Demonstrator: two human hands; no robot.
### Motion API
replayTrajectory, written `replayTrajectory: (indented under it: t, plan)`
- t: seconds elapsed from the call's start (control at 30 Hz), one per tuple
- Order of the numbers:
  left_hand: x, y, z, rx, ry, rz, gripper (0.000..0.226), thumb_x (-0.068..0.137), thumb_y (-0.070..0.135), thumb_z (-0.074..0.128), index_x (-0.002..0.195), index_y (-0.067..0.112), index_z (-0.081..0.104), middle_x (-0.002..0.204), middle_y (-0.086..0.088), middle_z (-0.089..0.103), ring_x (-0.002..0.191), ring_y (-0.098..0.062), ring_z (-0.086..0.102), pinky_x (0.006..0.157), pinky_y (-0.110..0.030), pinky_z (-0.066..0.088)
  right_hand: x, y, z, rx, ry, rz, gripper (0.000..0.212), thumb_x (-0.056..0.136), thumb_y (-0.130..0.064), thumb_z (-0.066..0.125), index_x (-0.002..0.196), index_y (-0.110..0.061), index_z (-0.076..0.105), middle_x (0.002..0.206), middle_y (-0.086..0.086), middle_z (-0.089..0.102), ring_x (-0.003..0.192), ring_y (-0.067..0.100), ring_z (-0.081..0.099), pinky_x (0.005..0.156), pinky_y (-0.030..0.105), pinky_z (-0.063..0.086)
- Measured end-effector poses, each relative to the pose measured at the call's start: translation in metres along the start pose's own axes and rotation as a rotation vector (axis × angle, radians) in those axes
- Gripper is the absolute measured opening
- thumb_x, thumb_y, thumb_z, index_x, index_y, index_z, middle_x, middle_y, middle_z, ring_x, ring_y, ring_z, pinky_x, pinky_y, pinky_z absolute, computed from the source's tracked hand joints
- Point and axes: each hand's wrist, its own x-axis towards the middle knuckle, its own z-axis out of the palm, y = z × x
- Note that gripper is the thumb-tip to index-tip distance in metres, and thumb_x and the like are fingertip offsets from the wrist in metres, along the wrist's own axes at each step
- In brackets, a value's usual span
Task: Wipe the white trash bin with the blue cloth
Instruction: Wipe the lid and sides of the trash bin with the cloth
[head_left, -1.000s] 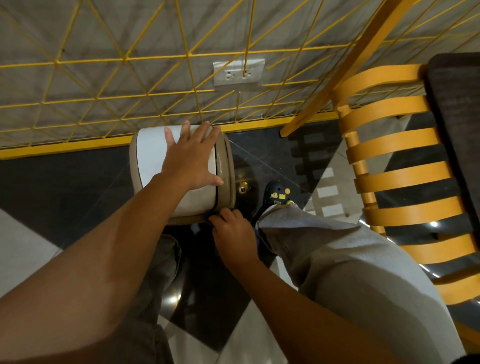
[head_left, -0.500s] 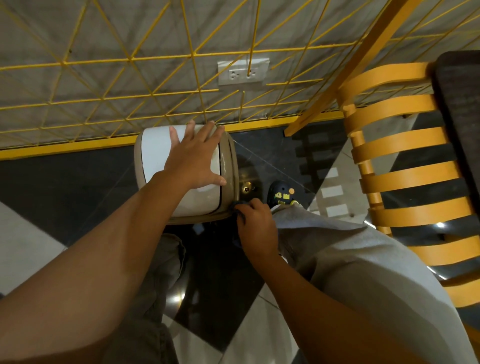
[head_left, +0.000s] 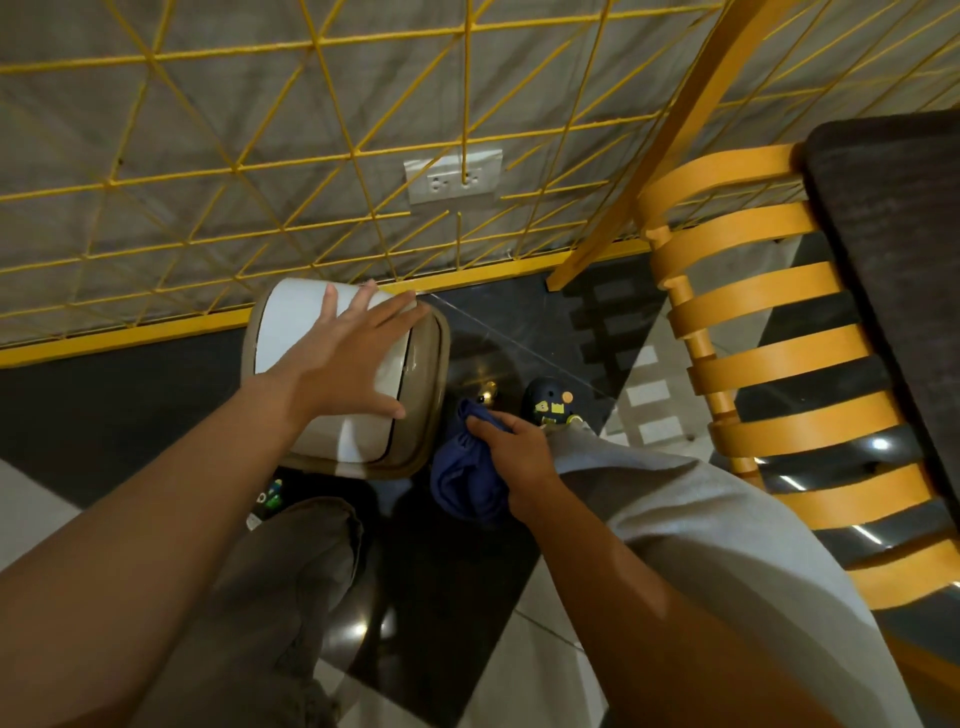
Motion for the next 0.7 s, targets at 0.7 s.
replayTrajectory:
  t: [0.7]
  plan:
    - [-0.041, 0.012, 0.02, -0.028, 0.073, 0.373, 0.092, 0.065, 0.033, 0.057, 0.144, 0.036, 0.01, 0.155, 0.004, 0.013, 0.141, -0.017, -0.023, 0.109, -0.039, -0.027, -0.01, 0.032, 0.031, 0.194, -0.09, 0.183, 0.006, 0.09, -0.013, 0.057, 0.087, -0.013, 0.063, 0.099, 0.017, 0.066, 0.088, 0.03, 0.064, 0.071, 0.033, 0.054]
